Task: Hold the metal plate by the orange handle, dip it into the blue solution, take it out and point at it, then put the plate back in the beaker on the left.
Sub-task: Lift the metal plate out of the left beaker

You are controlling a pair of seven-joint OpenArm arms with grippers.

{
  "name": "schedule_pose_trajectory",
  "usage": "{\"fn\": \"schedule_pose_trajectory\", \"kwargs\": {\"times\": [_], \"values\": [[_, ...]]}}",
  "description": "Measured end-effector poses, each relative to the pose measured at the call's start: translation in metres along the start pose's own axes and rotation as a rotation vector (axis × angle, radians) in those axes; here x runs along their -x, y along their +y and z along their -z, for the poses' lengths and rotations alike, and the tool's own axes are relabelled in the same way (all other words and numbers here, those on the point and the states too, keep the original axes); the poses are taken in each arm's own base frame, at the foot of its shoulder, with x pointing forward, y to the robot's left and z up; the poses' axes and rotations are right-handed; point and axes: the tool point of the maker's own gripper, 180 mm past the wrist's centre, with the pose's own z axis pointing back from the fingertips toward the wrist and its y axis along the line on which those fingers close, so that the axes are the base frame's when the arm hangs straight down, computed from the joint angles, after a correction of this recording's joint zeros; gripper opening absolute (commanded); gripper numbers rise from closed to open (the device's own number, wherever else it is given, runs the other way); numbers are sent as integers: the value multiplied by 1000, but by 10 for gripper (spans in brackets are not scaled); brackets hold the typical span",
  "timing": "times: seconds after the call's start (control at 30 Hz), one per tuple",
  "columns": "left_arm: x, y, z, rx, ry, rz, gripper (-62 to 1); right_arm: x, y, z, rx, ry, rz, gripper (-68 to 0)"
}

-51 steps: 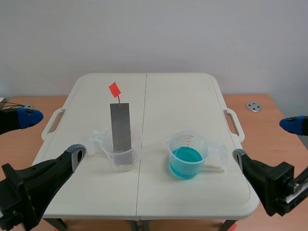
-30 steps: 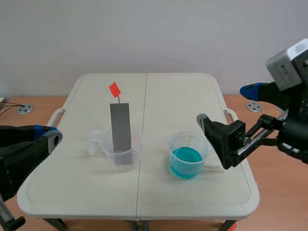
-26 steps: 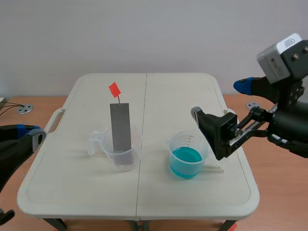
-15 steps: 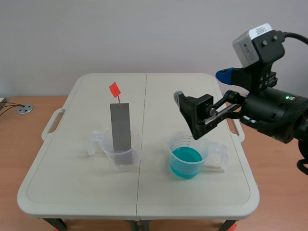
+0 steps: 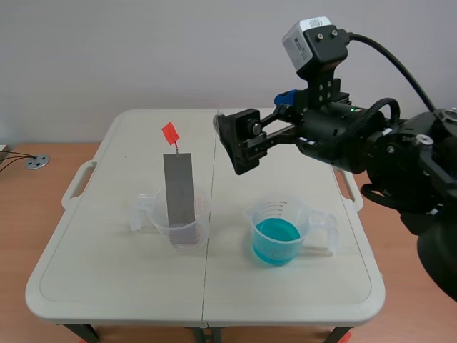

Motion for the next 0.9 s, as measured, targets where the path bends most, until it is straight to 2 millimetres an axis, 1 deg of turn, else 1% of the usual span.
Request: {"fn": "schedule_pose_trajectory", "kwargs": {"times": [0.17, 0.4, 0.53, 0.63, 0.8, 0.9], "values": [[33, -9, 3, -17, 50, -103, -551, 5, 7, 22, -29, 5, 69, -12], [68, -23, 16, -13, 121, -196, -551, 22, 18, 49, -80, 51, 151, -12], [82, -35, 25, 15, 157, -217, -551, 30, 24, 60, -105, 74, 192, -12], [88, -38, 30, 20, 172, -230, -551, 31, 26, 67, -114, 84, 197, -12], [96, -47, 37, 41, 191, -239, -551, 22, 32, 82, -133, 75, 202, -12], [101, -47, 36, 40, 204, -244, -551, 16, 36, 91, -142, 72, 207, -12]]}}
